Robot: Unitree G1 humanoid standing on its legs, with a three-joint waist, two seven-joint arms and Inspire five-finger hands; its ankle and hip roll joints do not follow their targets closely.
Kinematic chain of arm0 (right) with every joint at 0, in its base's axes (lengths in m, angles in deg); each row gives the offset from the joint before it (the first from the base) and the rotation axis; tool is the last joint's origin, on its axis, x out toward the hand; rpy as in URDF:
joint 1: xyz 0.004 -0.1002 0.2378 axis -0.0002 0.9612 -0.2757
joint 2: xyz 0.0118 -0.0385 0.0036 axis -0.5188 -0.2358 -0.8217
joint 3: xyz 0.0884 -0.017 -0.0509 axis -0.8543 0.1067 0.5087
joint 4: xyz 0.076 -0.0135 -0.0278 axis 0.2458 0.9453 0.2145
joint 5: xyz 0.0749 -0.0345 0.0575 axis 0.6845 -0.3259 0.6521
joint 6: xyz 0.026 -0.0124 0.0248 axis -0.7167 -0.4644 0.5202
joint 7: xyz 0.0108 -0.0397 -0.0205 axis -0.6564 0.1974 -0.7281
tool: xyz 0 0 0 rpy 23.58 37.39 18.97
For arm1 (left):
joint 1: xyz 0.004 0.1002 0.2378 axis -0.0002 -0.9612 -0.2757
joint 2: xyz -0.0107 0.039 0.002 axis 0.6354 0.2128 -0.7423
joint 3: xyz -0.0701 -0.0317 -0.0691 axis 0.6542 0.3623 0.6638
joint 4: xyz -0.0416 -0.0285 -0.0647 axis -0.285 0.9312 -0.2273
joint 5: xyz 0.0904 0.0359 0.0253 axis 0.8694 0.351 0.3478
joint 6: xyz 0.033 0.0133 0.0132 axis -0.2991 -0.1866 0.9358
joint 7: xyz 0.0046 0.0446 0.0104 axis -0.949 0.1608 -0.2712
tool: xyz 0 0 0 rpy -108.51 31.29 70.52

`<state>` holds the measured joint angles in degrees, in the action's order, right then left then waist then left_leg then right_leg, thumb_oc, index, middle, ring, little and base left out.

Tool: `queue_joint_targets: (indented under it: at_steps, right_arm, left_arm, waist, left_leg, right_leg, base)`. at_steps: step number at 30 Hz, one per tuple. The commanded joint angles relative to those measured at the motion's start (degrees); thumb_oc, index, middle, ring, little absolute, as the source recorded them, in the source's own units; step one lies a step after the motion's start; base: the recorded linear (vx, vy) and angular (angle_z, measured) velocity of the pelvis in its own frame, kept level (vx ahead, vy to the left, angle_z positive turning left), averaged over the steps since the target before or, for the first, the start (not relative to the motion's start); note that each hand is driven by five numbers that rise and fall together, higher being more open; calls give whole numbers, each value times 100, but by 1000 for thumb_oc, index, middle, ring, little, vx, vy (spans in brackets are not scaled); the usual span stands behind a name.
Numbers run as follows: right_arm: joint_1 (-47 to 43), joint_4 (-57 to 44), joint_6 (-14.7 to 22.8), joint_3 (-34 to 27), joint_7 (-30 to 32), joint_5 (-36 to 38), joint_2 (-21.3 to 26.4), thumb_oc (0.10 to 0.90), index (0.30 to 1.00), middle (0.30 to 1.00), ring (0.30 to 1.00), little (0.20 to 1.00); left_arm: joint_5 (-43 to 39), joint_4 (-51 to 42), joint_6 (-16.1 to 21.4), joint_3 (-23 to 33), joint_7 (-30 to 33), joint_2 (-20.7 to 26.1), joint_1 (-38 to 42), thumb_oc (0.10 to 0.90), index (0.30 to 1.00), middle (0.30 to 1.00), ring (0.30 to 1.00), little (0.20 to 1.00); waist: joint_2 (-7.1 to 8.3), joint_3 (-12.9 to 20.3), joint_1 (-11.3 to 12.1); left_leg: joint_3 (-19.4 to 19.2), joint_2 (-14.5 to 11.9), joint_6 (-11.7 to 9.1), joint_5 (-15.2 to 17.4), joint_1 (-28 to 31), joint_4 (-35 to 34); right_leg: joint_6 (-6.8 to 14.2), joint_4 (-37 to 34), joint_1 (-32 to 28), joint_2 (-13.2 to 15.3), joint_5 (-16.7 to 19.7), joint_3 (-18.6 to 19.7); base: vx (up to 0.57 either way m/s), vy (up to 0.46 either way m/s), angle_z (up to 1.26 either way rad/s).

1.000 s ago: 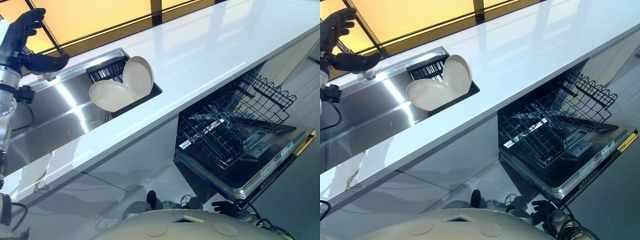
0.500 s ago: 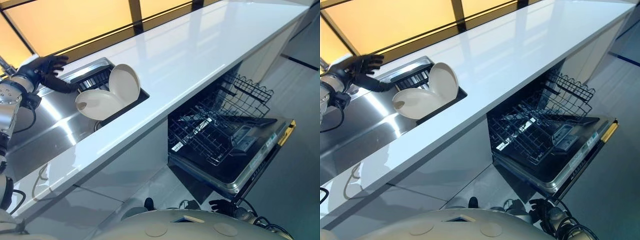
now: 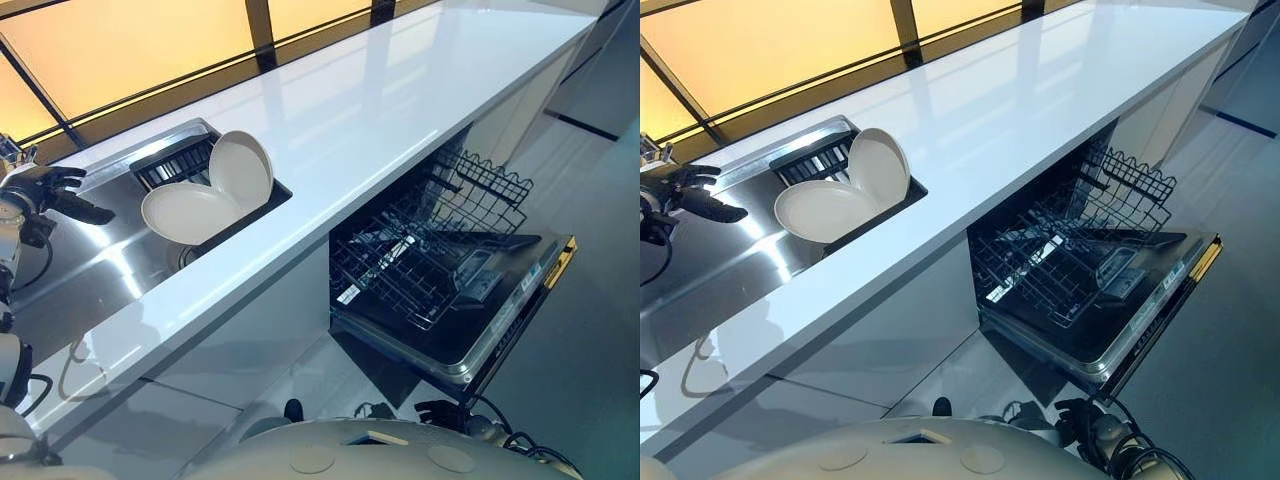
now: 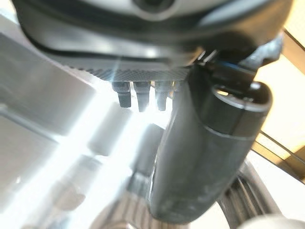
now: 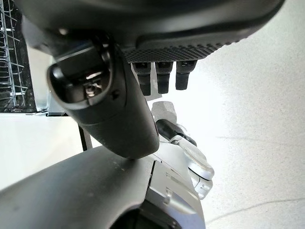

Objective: Pick up plates and place into dishwasher.

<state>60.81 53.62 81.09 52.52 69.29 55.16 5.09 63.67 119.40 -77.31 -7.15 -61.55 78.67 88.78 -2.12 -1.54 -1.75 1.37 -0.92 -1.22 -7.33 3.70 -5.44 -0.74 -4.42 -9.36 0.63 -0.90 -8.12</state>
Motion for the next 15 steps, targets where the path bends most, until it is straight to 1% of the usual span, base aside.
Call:
queue_joint_targets:
  at_steps: [1, 5, 7, 8, 9, 11, 13, 15]
  right_arm:
    - [-170, 0, 246, 142, -138, 8, -97, 800, 900, 900, 900, 900]
    - [-184, 27, 243, 103, -129, -12, -118, 800, 900, 900, 900, 900]
    - [-198, 73, 254, 64, -120, -26, -143, 800, 900, 900, 900, 900]
    - [-207, 91, 254, 50, -116, -36, -153, 800, 900, 900, 900, 900]
    - [-215, 111, 255, 7, -107, -71, -178, 800, 900, 900, 900, 900]
    - [-231, 153, 265, -42, -96, -113, -199, 800, 900, 900, 900, 900]
    - [-246, 207, 282, -113, -109, -178, -208, 800, 900, 900, 900, 900]
    - [-252, 238, 277, -142, -111, -202, -216, 800, 900, 900, 900, 900]
  left_arm:
    - [52, 234, 72, 278, 269, 371, 1167, 800, 900, 900, 900, 900]
    - [-728, 127, -253, 566, 127, 126, 906, 800, 900, 900, 900, 900]
    - [-1581, 54, -511, 822, 41, -130, 688, 800, 900, 900, 900, 900]
    - [-1869, 1, -597, 927, 54, -251, 598, 800, 900, 900, 900, 900]
    - [-2365, -87, -690, 1077, 124, -434, 452, 800, 900, 900, 900, 900]
    - [-2943, -233, -784, 1282, 307, -688, 261, 800, 900, 900, 900, 900]
    - [-3401, -375, -906, 1469, 365, -927, 110, 800, 900, 900, 900, 900]
    - [-3552, -452, -999, 1536, 389, -1033, 62, 800, 900, 900, 900, 900]
  waist:
    - [-234, 27, -27]
    - [-219, 27, -5]
    - [-210, 22, 5]
    - [-209, 20, 7]
    - [-202, 20, 12]
    - [-204, 17, 15]
    - [-201, 28, 10]
    - [-200, 41, 10]
  left_leg:
    - [-485, 483, 354, 797, 406, 44]
    - [-463, 485, 351, 810, 414, 44]
    - [-454, 482, 348, 815, 419, 44]
    - [-452, 480, 347, 819, 421, 44]
    - [-454, 477, 345, 821, 425, 44]
    - [-450, 473, 341, 823, 432, 44]
    - [-475, 463, 336, 820, 436, 44]
    - [-488, 458, 333, 822, 434, 44]
  right_leg:
    - [533, 379, 304, 218, 81, 152]
    - [528, 367, 290, 216, 72, 131]
    - [520, 364, 283, 217, 65, 117]
    - [519, 359, 280, 216, 64, 111]
    - [515, 355, 278, 216, 66, 104]
    - [507, 357, 272, 216, 59, 93]
    - [489, 352, 265, 220, 55, 92]
    - [483, 347, 263, 221, 50, 91]
  base:
    - [0, 0, 0]
    - [0, 0, 0]
    - [0, 0, 0]
    - [0, 0, 0]
    - [0, 0, 0]
    - [0, 0, 0]
    - [0, 0, 0]
    - [9, 4, -2]
